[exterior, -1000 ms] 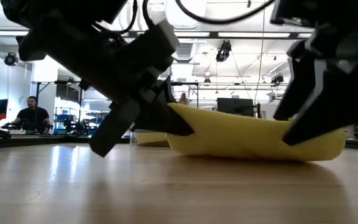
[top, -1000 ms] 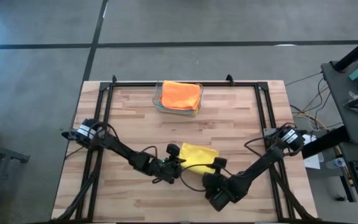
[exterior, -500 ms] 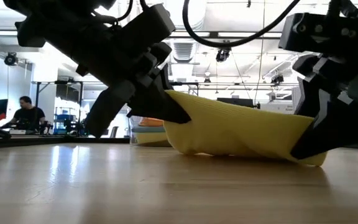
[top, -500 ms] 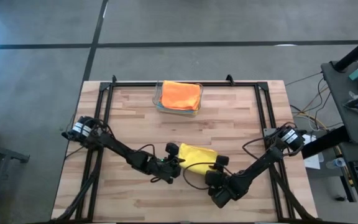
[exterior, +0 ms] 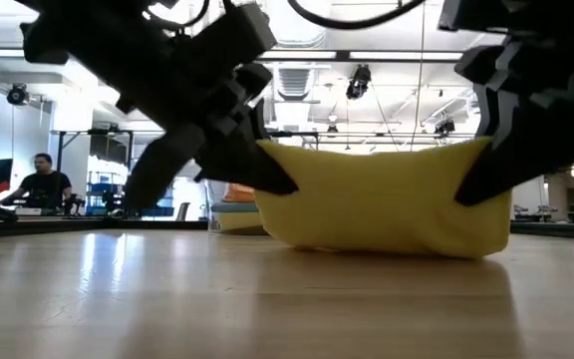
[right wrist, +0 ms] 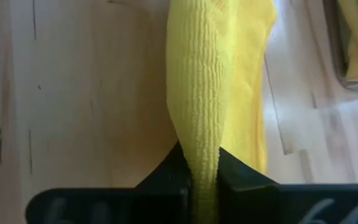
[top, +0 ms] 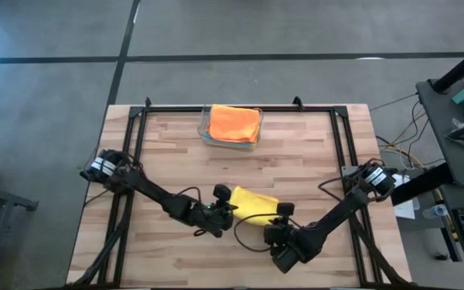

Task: Fold microfiber towels
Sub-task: Put the top yellow microfiber cloth into the transparent bin

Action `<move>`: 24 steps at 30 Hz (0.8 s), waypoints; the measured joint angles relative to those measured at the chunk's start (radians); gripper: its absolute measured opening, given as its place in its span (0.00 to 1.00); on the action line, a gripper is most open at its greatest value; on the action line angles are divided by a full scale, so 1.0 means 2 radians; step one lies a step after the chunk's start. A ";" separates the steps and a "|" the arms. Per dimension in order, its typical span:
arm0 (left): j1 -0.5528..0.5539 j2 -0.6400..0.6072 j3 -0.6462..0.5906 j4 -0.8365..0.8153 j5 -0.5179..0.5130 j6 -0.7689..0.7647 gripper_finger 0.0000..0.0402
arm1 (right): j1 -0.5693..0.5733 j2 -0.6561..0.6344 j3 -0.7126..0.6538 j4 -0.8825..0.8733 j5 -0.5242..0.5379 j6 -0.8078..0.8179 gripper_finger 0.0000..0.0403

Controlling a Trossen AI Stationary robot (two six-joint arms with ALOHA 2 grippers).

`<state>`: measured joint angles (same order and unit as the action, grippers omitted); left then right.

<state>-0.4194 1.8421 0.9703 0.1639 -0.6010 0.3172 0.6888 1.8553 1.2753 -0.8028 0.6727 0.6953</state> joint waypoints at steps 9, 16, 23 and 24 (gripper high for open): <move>-0.001 -0.063 -0.002 -0.056 -0.015 -0.009 0.00 | -0.020 -0.027 0.017 -0.037 0.005 -0.017 0.02; 0.007 -0.144 -0.002 -0.118 -0.036 -0.005 0.00 | -0.049 -0.097 0.017 -0.035 0.027 -0.092 0.02; 0.036 -0.227 -0.007 -0.144 -0.068 0.033 0.00 | -0.117 -0.171 0.017 -0.025 0.033 -0.179 0.02; 0.043 -0.236 -0.007 -0.145 -0.069 0.041 0.00 | -0.129 -0.179 0.017 -0.021 0.032 -0.193 0.02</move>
<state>-0.3328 1.3695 0.9562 -0.1253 -0.7393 0.3992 0.4310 1.4973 1.3102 -0.8453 0.7375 0.3100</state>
